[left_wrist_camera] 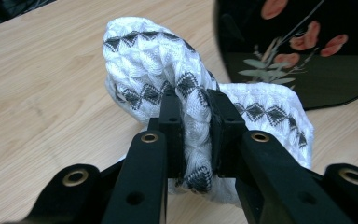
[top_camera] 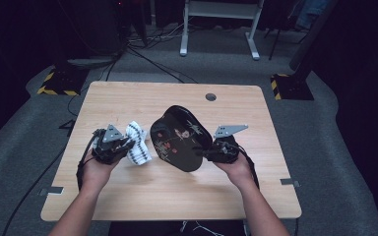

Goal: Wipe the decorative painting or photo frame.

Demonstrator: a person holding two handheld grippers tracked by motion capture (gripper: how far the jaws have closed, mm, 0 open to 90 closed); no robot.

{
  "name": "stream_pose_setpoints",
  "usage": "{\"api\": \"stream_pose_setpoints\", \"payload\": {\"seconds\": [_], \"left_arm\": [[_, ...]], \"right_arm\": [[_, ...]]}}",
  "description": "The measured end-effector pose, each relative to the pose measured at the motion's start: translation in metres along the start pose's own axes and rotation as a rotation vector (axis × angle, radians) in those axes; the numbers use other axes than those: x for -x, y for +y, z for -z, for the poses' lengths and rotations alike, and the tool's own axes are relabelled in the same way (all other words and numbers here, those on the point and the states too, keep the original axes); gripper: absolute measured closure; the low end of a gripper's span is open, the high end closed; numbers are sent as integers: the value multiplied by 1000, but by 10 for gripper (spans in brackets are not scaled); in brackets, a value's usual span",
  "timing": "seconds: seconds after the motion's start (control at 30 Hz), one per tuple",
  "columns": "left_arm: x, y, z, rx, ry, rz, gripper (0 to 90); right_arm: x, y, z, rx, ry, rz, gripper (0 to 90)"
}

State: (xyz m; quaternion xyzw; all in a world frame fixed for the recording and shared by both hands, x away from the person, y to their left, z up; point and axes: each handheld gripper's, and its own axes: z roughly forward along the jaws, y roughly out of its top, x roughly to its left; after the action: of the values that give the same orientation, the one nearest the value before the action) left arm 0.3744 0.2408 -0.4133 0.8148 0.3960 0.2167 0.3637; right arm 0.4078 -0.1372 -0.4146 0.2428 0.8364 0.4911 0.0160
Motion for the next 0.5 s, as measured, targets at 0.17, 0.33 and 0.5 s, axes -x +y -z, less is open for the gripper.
{"api": "stream_pose_setpoints", "payload": {"seconds": [0.17,0.33,0.5], "left_arm": [[-19,-12,2,-28,18,52,775],[-37,-26,0,-52,18,121,770],[-48,-38,-8,-63,-15,176,742]], "right_arm": [[-2,1,-1,1,-4,6,790],[-3,2,-2,-1,-6,9,789],[-4,3,-2,-2,-9,8,788]]}}
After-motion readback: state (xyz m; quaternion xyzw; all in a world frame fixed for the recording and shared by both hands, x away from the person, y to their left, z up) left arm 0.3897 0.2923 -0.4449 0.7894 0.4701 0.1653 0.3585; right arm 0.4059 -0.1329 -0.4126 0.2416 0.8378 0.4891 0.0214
